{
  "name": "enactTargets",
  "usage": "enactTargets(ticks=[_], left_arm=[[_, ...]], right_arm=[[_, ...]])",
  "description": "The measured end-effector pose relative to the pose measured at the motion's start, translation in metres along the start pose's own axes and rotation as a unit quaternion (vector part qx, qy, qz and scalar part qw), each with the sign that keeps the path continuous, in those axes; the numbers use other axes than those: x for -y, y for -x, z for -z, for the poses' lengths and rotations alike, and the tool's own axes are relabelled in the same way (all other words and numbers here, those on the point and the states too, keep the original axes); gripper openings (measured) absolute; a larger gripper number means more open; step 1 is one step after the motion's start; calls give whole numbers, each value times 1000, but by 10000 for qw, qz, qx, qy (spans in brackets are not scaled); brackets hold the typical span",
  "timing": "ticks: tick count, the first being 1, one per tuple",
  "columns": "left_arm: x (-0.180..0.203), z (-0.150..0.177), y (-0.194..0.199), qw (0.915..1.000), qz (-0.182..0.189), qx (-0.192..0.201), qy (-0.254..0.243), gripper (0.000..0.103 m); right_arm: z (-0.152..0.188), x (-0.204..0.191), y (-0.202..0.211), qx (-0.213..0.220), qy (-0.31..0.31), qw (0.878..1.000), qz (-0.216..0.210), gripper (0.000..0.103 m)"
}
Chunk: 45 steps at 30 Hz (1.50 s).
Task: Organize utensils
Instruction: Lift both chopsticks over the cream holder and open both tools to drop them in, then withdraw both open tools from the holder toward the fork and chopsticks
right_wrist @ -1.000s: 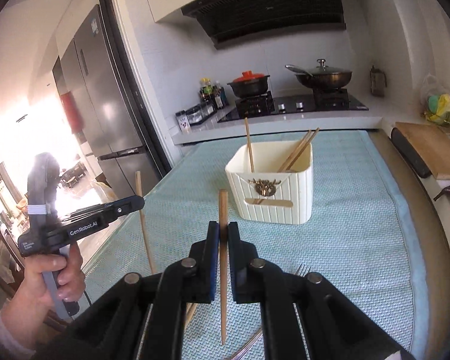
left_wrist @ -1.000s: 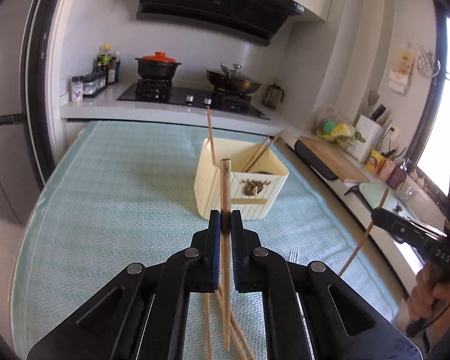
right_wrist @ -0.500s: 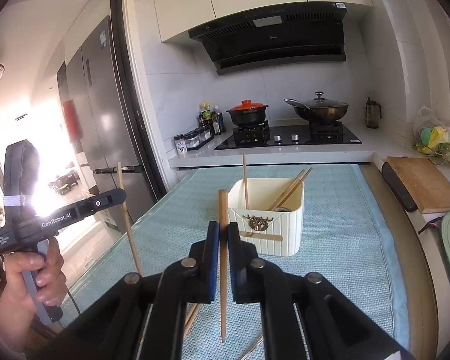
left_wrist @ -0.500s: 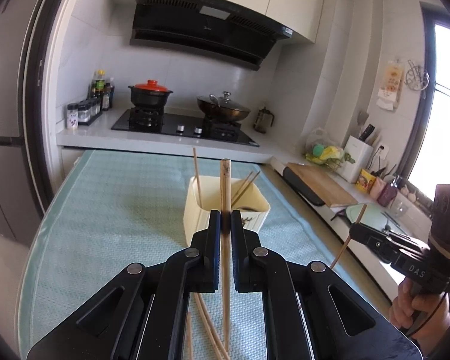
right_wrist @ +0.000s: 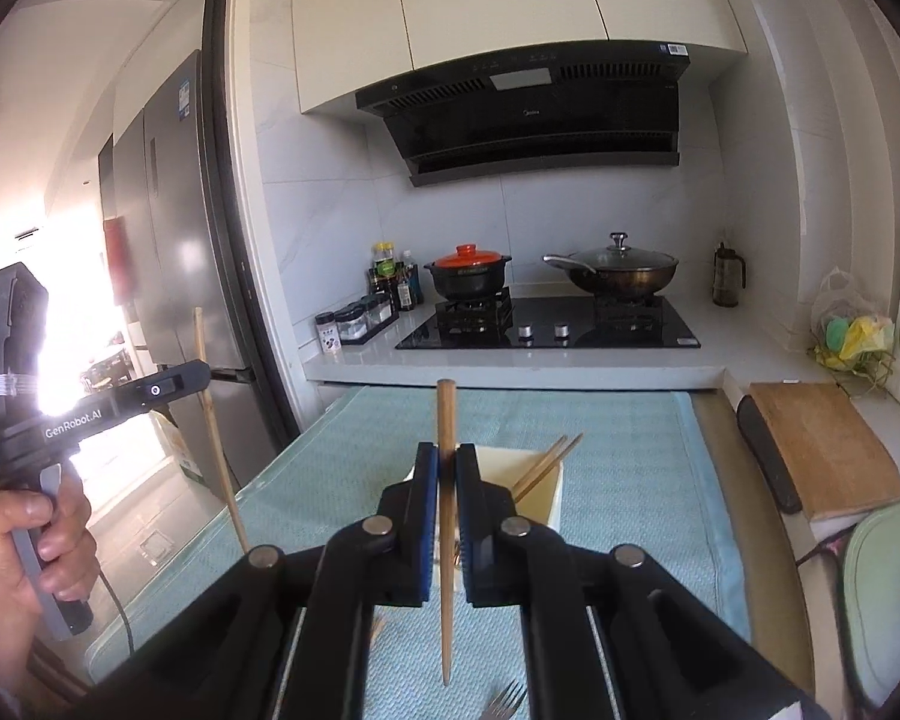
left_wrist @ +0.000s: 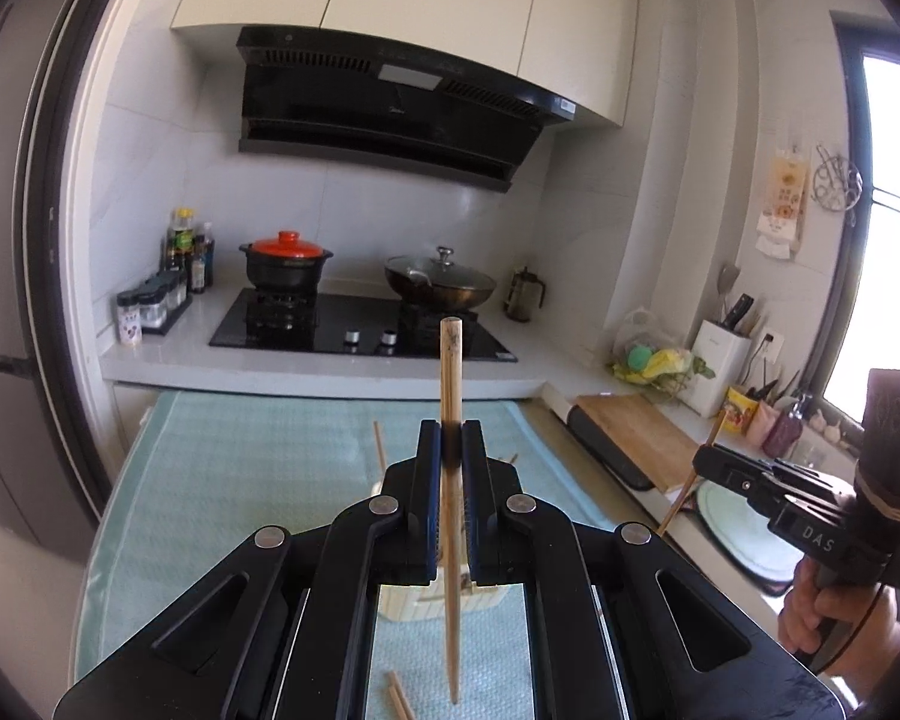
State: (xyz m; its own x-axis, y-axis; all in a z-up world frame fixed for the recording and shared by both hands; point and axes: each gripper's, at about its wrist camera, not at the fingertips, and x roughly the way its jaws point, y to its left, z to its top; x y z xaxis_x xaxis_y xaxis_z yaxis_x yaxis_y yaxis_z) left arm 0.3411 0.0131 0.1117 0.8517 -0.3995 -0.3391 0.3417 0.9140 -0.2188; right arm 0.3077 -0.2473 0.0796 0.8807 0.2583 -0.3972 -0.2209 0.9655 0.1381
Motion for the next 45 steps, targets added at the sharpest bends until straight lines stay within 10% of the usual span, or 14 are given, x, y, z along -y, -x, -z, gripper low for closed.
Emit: enactTargets(ticks=[16, 32, 37, 45], left_arm=[[-3, -45, -117, 9993, -301, 125, 159, 4], [-43, 35, -228, 9863, -621, -1406, 594, 6], [-47, 33, -209, 9836, -745, -1524, 620, 68], [-40, 56, -91, 9845, -1032, -1357, -401, 98]], right_arm=[[-80, 21, -107, 503, -238, 9984, -114, 6], [10, 64, -266, -1356, -1074, 9848, -158, 8], [3, 68, -258, -1270, -929, 9872, 245, 54], [-21, 42, -135, -497, -1, 9983, 311, 55]])
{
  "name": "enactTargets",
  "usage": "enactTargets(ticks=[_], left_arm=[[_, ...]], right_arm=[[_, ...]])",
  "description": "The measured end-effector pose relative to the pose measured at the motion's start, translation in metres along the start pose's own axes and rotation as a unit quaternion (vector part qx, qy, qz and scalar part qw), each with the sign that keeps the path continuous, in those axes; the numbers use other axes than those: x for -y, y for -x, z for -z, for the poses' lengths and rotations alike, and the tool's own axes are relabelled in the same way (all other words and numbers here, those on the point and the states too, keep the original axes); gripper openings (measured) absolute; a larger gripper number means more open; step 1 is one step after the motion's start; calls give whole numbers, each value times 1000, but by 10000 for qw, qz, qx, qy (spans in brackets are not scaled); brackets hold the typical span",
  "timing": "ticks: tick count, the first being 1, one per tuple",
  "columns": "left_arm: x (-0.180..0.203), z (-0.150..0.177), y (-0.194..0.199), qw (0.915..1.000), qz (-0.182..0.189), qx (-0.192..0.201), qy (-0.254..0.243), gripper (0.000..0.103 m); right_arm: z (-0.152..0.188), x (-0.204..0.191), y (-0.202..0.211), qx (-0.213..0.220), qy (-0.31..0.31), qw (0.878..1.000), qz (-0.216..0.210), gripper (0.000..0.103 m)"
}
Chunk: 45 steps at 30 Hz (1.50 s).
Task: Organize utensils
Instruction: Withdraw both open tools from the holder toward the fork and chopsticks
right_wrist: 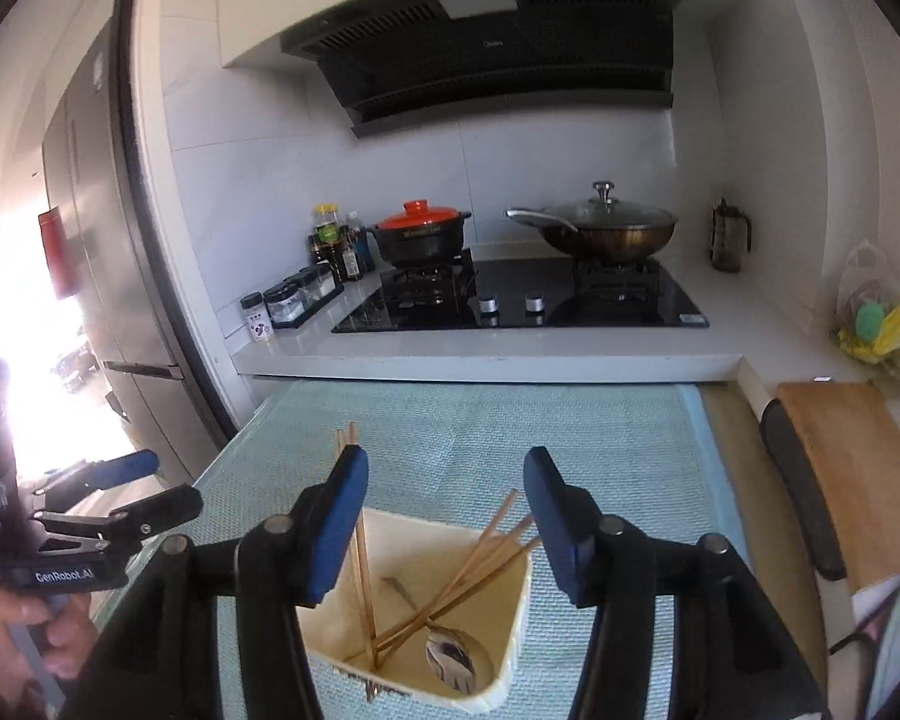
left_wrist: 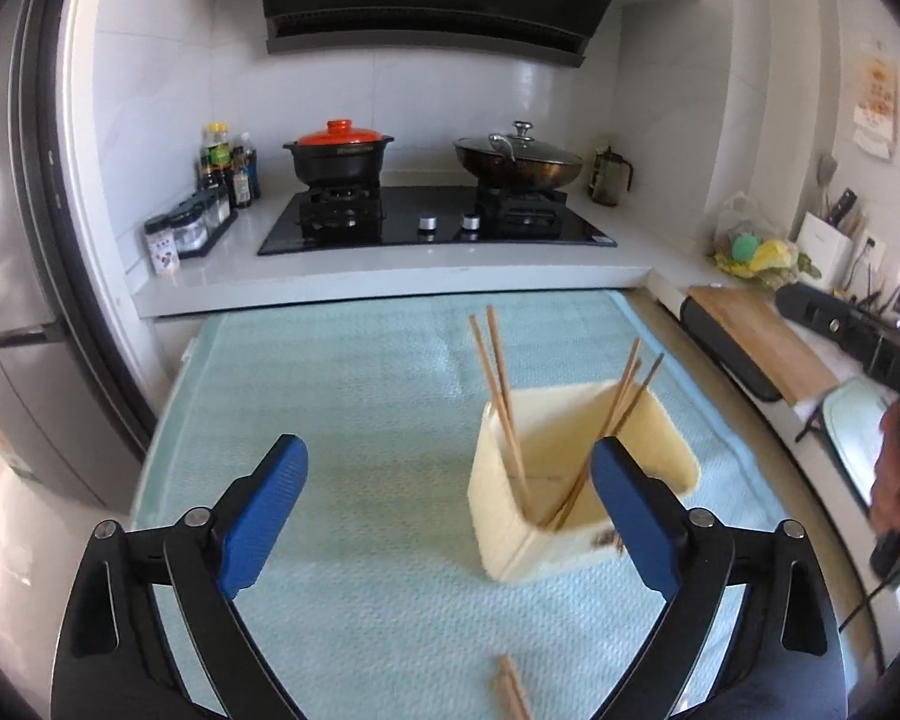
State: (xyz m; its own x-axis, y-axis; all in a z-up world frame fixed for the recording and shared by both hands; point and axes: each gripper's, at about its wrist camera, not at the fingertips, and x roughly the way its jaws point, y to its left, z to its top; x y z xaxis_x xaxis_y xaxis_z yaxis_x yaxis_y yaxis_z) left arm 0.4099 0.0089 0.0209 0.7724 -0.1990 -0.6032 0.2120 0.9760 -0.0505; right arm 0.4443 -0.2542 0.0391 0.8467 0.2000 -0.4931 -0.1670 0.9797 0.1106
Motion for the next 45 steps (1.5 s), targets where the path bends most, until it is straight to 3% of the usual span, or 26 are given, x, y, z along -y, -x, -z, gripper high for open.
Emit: enactTargets(ticks=[5, 11, 19, 23, 29, 36, 45], left_arm=[[-4, 67, 51, 9987, -331, -316, -227, 99], [1, 157, 90, 9981, -235, -505, 251, 99], [10, 247, 108, 9928, -430, -461, 1019, 99], [16, 265, 106, 9926, -417, -624, 959, 99], [17, 272, 110, 9923, -470, -799, 824, 100], [15, 279, 103, 9872, -813, -1002, 937, 101], [15, 282, 96, 9861, -1004, -1042, 819, 101]], right_arm=[[44, -6, 80, 106, 463, 9984, 307, 63], [134, -13, 147, -96, 599, 9944, 867, 63], [267, -21, 184, -668, -161, 9879, 1389, 63], [312, -30, 183, -1083, -104, 9835, 1446, 63], [327, -39, 193, -963, -318, 9851, 1387, 64], [329, -51, 191, -1013, -185, 9868, 1247, 64], [331, -48, 190, -1074, -202, 9855, 1300, 64]])
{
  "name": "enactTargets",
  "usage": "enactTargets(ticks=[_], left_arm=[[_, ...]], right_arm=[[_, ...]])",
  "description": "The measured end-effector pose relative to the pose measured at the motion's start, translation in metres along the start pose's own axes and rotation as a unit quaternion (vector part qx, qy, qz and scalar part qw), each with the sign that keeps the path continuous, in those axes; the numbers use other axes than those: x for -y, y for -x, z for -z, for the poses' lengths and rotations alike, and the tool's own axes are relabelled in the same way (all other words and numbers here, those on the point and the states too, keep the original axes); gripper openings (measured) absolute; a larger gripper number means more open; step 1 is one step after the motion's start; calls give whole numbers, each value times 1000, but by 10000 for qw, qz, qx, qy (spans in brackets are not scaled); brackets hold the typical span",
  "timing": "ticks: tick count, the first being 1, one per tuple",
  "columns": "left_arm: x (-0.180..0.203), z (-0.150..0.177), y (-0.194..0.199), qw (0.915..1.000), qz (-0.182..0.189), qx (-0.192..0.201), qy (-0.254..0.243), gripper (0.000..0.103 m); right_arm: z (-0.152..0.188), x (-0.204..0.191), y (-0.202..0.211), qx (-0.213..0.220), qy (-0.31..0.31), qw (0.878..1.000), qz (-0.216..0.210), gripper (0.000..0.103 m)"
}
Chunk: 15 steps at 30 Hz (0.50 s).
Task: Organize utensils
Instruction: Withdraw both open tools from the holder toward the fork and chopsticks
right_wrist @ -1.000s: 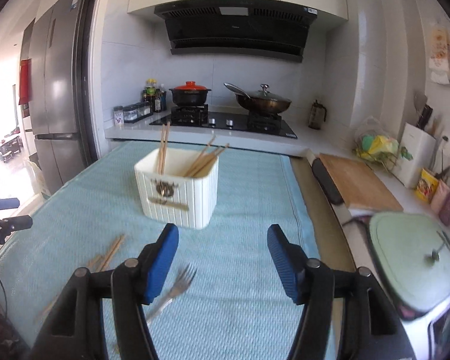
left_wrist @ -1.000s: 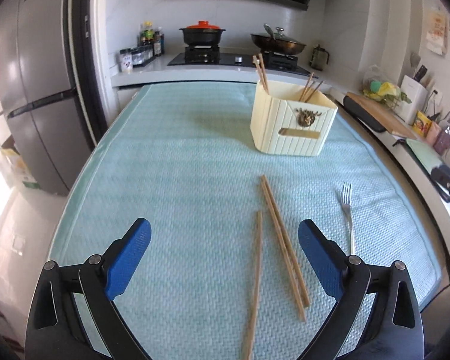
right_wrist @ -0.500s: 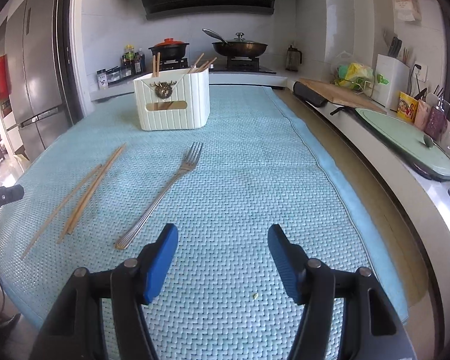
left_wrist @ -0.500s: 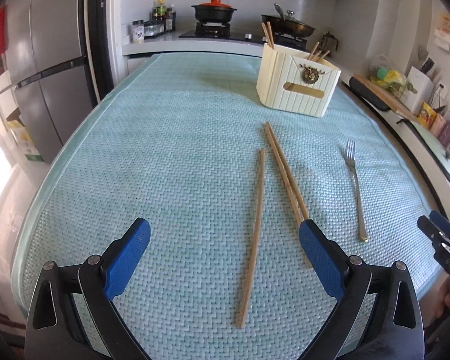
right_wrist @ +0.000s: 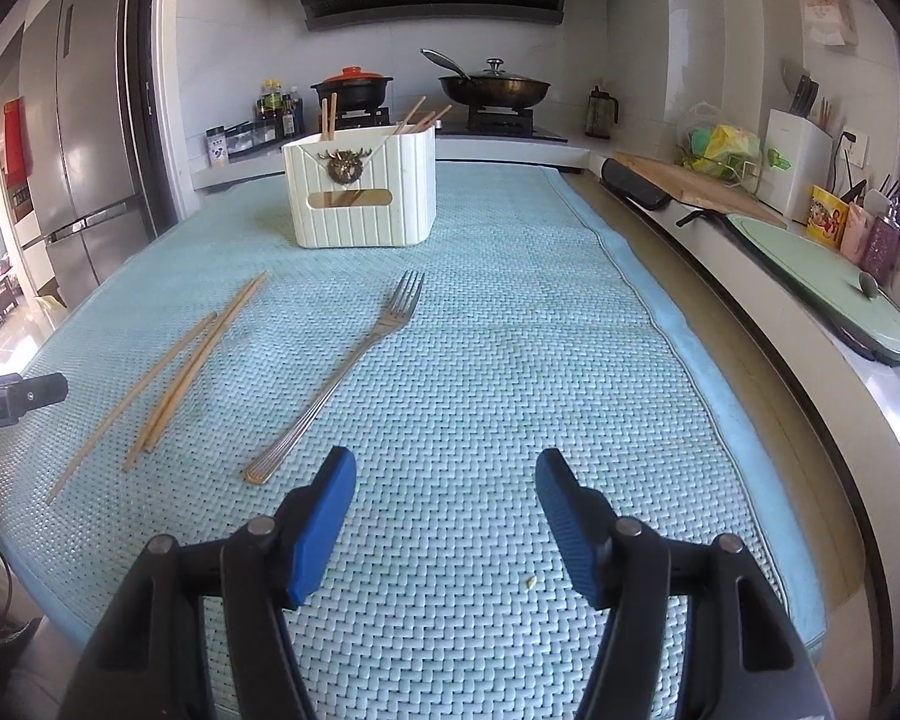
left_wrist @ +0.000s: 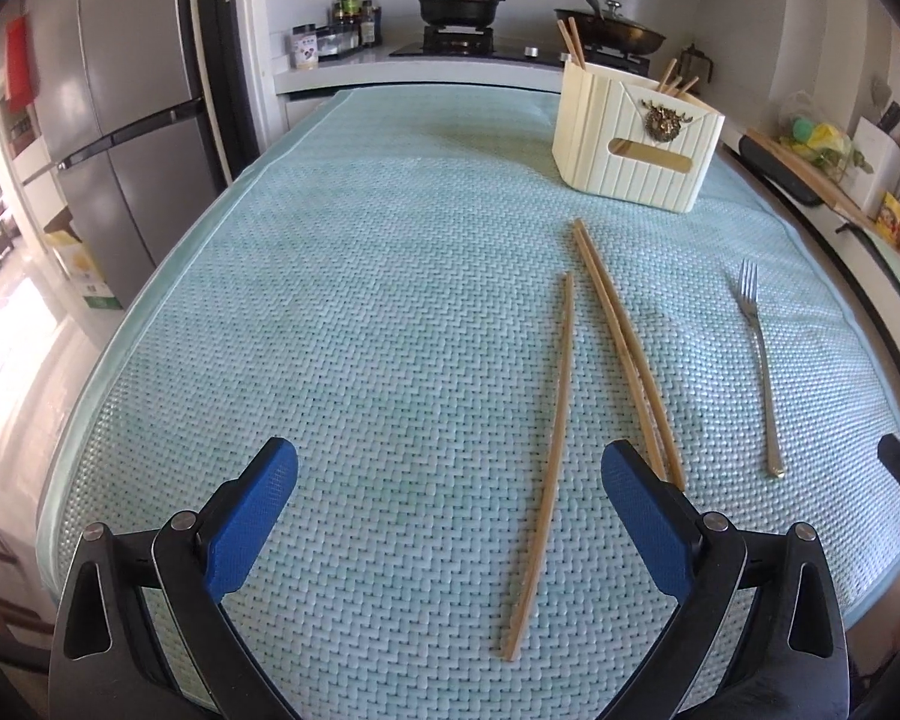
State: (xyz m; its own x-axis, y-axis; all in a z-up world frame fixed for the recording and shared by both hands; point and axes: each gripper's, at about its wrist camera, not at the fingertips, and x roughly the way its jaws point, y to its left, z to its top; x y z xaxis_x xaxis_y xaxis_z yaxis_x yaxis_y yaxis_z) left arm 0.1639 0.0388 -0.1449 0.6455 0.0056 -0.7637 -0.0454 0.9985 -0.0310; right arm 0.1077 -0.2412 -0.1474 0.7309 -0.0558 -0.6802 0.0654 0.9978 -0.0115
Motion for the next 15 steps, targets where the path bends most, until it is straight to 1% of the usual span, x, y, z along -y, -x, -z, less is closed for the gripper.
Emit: enactTargets(ticks=[5, 9, 12, 15], left_arm=[[-6, 1, -6, 10000, 10, -58, 30, 101], [-9, -3, -12, 9996, 238, -178, 27, 101], [-4, -8, -20, 9988, 370, -288, -138, 101], [3, -14, -28, 9980, 343, -350, -387, 101]], right_arm=[[-1, -4, -4, -71, 34, 10000, -56, 64], [-7, -8, -9, -134, 49, 9998, -151, 64], [-14, -10, -16, -214, -33, 9993, -318, 64], [-22, -14, -26, -319, -80, 9984, -470, 64]])
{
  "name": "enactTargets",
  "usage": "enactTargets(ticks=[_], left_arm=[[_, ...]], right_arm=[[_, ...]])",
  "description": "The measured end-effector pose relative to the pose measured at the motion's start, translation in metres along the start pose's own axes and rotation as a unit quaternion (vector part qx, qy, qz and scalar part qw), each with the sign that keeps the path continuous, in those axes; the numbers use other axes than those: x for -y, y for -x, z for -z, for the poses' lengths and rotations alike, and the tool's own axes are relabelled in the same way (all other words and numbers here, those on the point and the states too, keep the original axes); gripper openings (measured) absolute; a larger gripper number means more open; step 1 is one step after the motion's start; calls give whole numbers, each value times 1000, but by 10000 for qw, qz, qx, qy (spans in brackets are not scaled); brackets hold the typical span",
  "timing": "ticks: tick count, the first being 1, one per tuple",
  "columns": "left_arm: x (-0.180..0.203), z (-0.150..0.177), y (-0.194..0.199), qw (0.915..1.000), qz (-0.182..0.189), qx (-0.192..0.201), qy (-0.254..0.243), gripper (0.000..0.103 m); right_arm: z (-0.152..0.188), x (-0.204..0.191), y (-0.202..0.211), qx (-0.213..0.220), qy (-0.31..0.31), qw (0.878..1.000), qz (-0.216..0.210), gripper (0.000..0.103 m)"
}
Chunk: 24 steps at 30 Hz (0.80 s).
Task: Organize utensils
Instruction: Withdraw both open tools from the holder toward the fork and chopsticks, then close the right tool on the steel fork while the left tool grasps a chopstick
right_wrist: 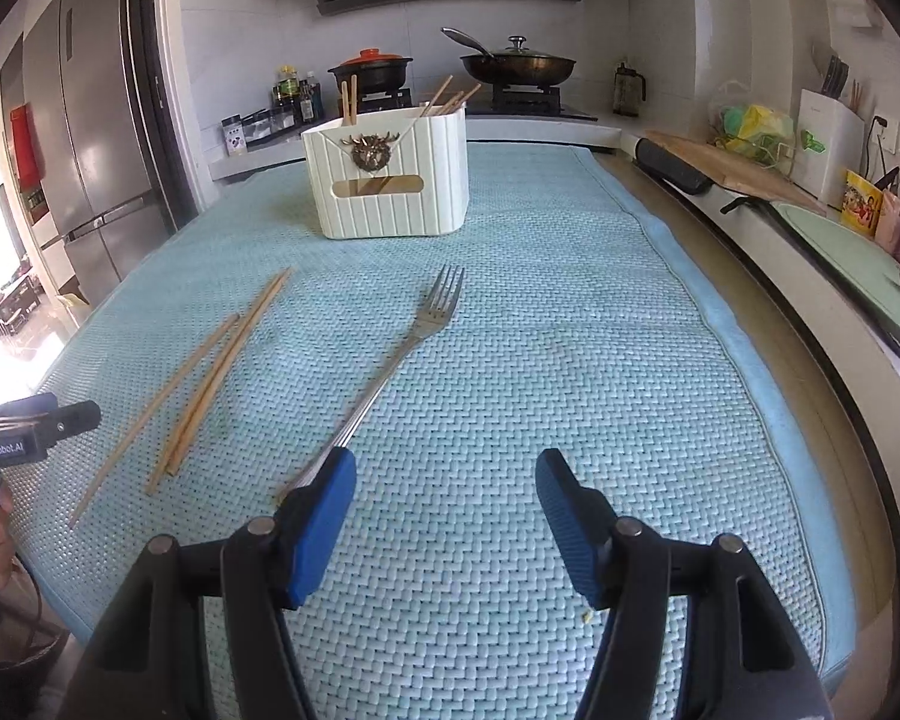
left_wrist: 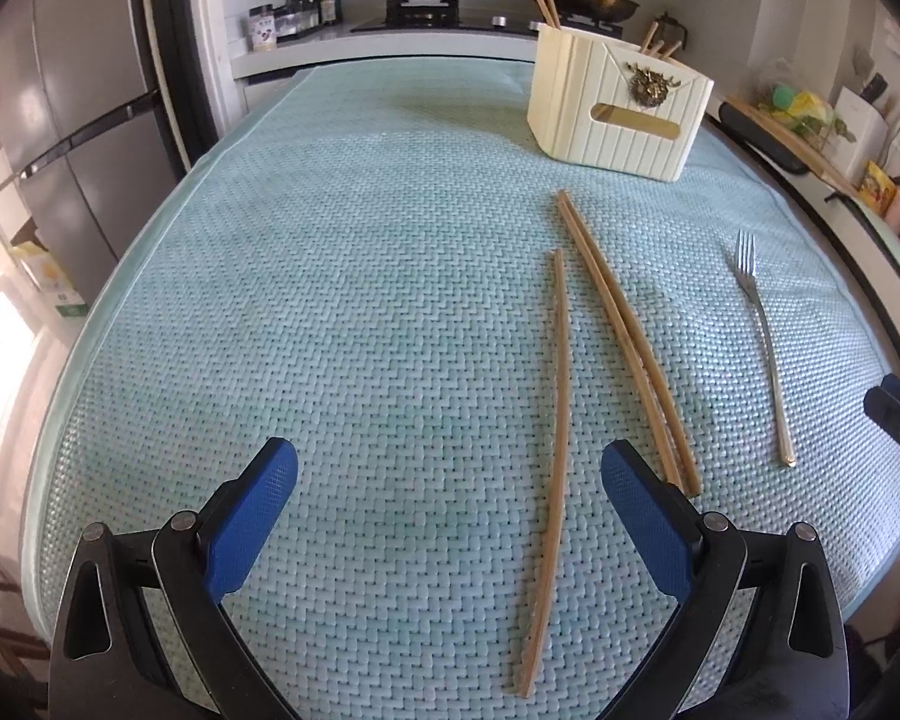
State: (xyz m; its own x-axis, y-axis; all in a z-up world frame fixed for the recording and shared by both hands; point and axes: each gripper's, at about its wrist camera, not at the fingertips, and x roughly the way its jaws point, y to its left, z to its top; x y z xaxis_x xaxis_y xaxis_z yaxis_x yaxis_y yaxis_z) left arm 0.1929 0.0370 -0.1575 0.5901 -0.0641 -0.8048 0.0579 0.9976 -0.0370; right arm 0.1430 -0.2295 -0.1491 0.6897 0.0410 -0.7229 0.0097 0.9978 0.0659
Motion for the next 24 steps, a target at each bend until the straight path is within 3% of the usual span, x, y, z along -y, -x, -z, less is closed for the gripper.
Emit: enactTargets(ticks=[11, 18, 24], left_arm=[[22, -40, -50, 9964, -150, -331, -767, 101], [22, -59, -77, 9965, -100, -447, -693, 101], [11, -65, -83, 9979, 21, -530, -372, 101]], right_arm=[[-4, -8, -10, -191, -43, 9997, -176, 64], [-12, 4, -20, -296, -173, 9993, -158, 64], [-37, 3, -63, -670, -406, 9958, -478, 64]])
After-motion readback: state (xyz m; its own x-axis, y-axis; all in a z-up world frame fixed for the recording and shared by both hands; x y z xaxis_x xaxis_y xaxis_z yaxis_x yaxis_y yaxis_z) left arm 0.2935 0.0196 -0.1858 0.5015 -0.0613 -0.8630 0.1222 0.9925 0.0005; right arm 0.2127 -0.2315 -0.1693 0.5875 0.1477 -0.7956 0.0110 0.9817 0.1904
